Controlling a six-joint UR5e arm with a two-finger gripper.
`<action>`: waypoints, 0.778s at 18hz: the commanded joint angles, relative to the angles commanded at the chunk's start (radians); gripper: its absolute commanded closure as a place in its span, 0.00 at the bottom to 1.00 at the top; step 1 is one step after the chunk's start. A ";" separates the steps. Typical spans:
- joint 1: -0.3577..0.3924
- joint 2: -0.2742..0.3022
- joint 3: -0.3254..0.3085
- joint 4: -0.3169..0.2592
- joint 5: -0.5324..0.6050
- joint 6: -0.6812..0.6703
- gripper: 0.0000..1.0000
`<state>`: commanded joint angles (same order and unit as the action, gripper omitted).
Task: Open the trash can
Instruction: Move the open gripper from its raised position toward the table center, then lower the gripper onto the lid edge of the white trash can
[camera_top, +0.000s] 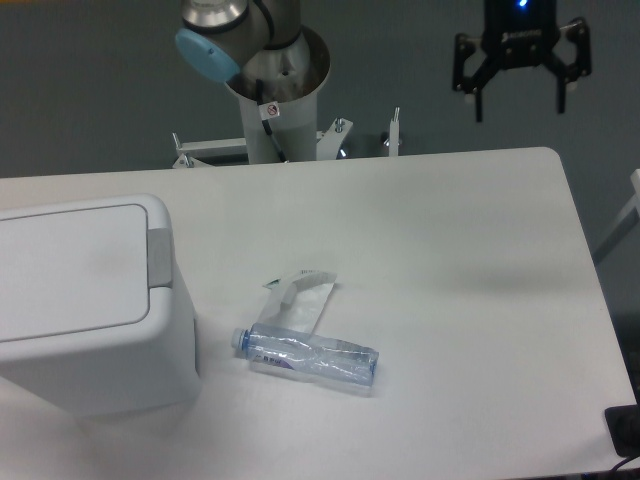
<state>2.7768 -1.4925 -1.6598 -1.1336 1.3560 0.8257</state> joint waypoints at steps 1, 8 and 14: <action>-0.026 -0.008 0.003 0.000 0.000 -0.049 0.00; -0.212 -0.046 0.055 0.009 -0.052 -0.545 0.00; -0.315 -0.066 0.026 0.012 -0.319 -0.830 0.00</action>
<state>2.4621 -1.5585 -1.6337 -1.1214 1.0374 -0.0042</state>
